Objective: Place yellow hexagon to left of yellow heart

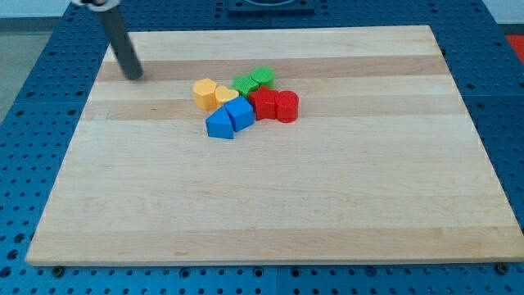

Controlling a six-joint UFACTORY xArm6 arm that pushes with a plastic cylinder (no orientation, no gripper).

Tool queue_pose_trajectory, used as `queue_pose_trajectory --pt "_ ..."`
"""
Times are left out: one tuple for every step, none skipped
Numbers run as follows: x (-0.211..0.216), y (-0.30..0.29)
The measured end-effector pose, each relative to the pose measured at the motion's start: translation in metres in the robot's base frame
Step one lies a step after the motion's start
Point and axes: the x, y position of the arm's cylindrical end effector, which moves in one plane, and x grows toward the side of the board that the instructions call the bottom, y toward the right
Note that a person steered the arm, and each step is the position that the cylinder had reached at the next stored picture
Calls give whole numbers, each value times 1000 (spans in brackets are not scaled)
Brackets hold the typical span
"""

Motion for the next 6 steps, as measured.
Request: queue_pose_trajectory --pt "-3 71" --pt "-2 90" --pt "22 92" --pt "39 92" --pt "44 92" --pt "33 105"
